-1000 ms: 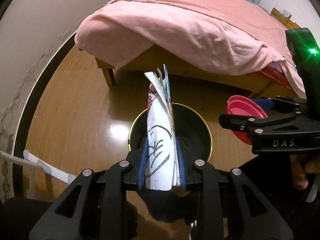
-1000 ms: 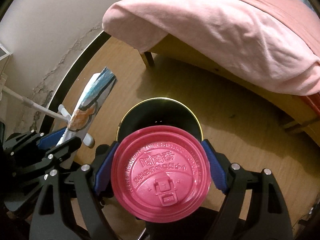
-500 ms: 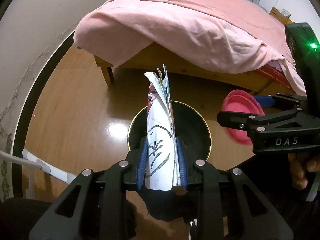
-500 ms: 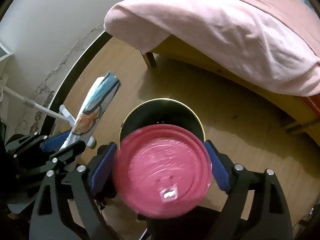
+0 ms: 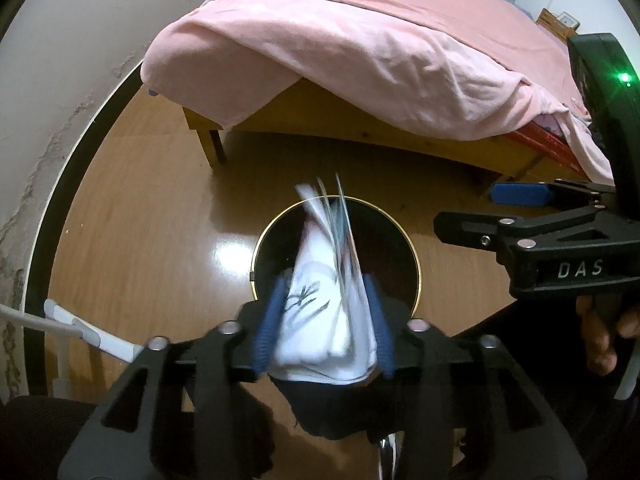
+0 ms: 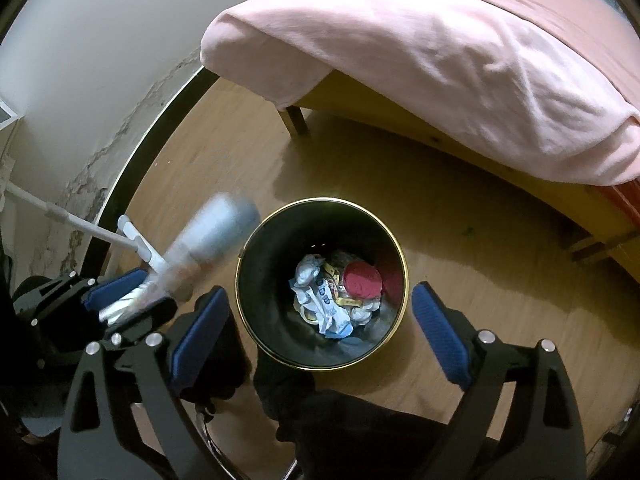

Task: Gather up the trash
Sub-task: 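Open the right tool to drop the lid while the left drops the paper, then move both open tools back to the desk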

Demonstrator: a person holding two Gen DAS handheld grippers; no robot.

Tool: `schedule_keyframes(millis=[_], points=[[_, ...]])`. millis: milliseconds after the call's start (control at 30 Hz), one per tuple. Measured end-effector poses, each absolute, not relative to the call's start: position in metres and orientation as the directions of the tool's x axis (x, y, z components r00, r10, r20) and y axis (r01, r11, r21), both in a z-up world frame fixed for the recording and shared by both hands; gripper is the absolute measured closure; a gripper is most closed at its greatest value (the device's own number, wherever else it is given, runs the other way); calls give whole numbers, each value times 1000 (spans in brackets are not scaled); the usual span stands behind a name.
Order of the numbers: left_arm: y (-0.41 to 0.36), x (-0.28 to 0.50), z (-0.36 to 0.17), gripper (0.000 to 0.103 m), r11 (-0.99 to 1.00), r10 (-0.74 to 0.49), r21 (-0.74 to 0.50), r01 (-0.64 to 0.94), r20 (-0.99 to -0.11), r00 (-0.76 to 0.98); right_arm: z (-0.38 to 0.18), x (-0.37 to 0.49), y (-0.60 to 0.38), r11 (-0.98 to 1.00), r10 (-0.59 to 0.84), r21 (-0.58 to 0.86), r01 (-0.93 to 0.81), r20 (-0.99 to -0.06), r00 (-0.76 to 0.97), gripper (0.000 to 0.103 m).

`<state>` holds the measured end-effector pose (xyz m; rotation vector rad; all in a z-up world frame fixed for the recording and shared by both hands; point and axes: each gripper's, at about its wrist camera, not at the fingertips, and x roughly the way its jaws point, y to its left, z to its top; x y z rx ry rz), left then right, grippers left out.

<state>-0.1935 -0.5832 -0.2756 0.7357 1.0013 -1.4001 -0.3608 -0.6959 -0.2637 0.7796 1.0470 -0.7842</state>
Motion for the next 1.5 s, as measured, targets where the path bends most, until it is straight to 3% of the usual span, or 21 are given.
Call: schedule_keyframes(millis=[367,433,500,600,700,867,1033,1133,1267,1333,1433,1500], points=[[-581,-193,-275,54,77,-447,-139,987,-890,-90,-263,-362,-696,503,-177,175,847,-938,299,13],[-579,-192,-273,48,77,-452,-130,989,-888,-81,-262,-360,-695,505,-179,175,845,-937,301,13],[-574,-190,-267,32,87,-472,-103,991,-880,-50,-259,-356,-694,506,-182,176,845,-935,303,13],[-561,-185,-254,20,92,-497,-72,993,-868,-17,-250,-350,-694,498,-208,165,851,-930,303,8],[-544,-174,-222,16,104,-532,-26,994,-846,33,-232,-343,-696,504,-223,179,845,-918,327,8],[-495,-134,-124,14,172,-632,11,985,-766,119,-173,-315,-687,576,-281,170,800,-877,389,8],[-414,-51,-24,9,378,-681,79,922,-651,335,-109,-257,-664,677,-298,186,712,-816,496,7],[-356,20,6,7,581,-588,151,800,-602,541,-82,-210,-640,751,-269,186,634,-790,551,7],[-280,130,5,7,809,-312,219,546,-627,714,-56,-133,-595,844,-181,197,499,-771,610,7],[-240,181,-5,7,886,-176,222,407,-652,738,-48,-100,-573,873,-148,198,446,-763,629,7],[-197,236,-21,7,949,-69,171,265,-707,704,-32,-38,-532,926,-87,179,332,-755,650,7],[-180,258,-28,7,972,-72,101,214,-737,673,-27,9,-500,959,-53,142,247,-762,645,7]])
